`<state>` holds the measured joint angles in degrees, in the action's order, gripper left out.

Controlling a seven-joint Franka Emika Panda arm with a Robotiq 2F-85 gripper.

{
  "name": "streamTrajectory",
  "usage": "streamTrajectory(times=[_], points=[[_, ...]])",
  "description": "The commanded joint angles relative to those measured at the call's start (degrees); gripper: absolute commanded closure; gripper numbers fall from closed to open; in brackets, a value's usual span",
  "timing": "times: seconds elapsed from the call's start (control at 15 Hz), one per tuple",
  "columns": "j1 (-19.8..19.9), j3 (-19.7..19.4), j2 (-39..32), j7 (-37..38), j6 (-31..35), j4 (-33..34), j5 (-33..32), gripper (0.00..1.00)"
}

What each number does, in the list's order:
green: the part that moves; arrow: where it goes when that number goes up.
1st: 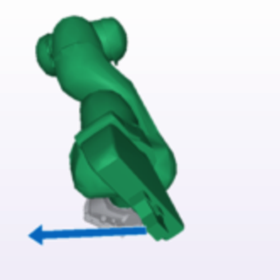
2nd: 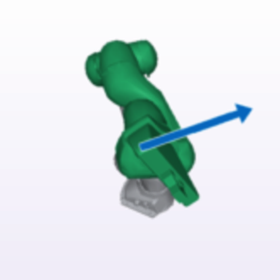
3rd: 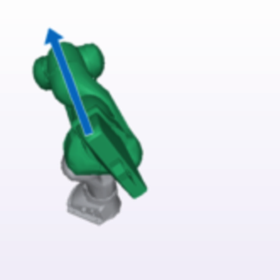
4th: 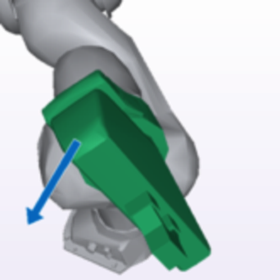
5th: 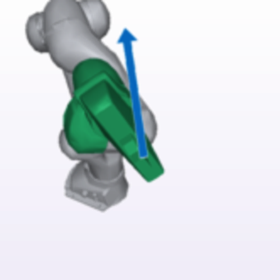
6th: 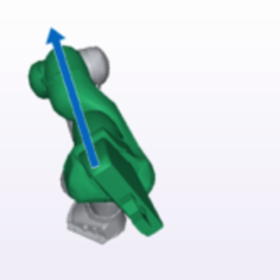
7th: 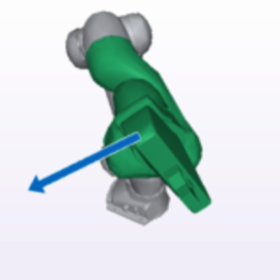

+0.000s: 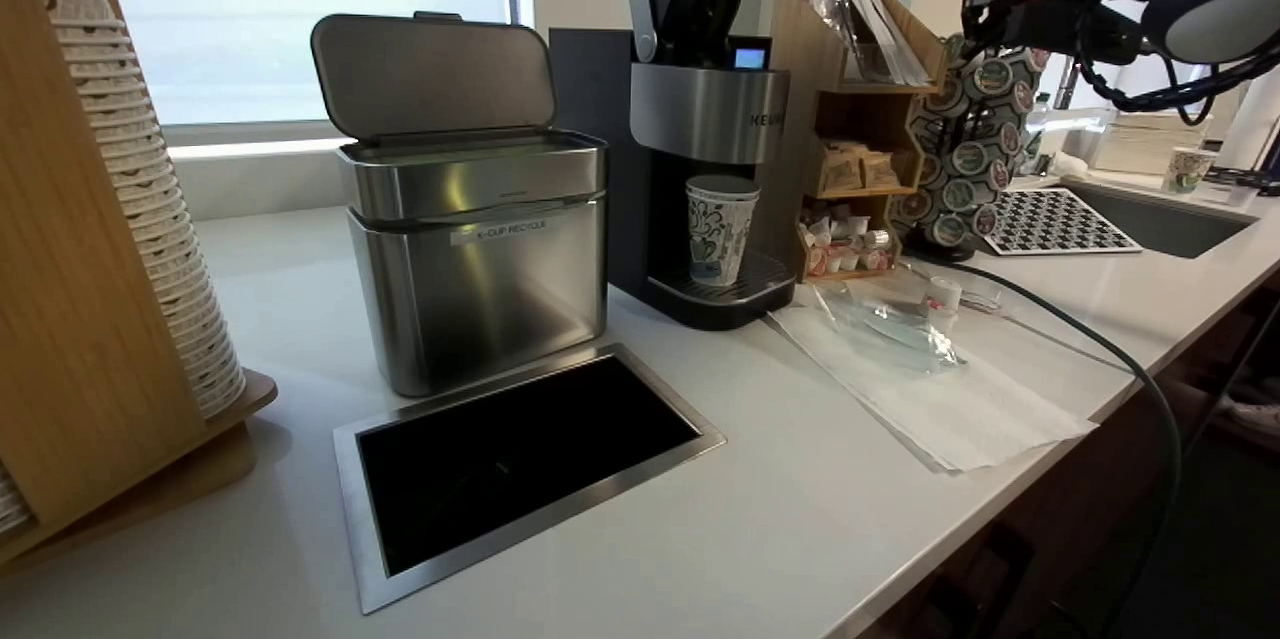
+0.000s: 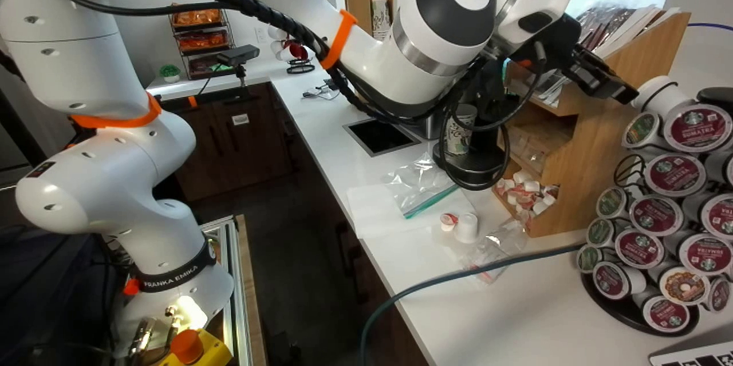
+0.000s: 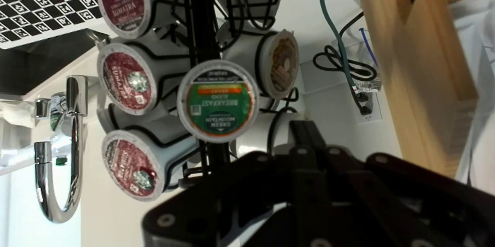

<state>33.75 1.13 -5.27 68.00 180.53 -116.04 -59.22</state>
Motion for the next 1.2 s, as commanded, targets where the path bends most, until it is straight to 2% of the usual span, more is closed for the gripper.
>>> streamTrajectory(times=[0.0,0.27,0.8,0.87,0.93,1.07,1.13], points=[[1.3,0.1,3.9,-1.0,2.7,-4.4,2.7,1.0],[1.7,-0.4,6.3,-0.8,5.0,-6.6,3.4,1.0],[1.7,-1.3,8.2,-0.8,5.5,-8.6,3.5,1.0],[1.6,-1.4,8.5,-1.2,5.2,-9.1,3.8,0.95],[1.5,-1.5,9.0,-1.3,4.5,-9.7,4.0,0.74],[1.3,-1.8,10.1,-2.1,3.4,-11.8,4.7,0.7],[1.1,-1.9,10.7,-3.0,2.7,-13.4,5.3,0.64]])
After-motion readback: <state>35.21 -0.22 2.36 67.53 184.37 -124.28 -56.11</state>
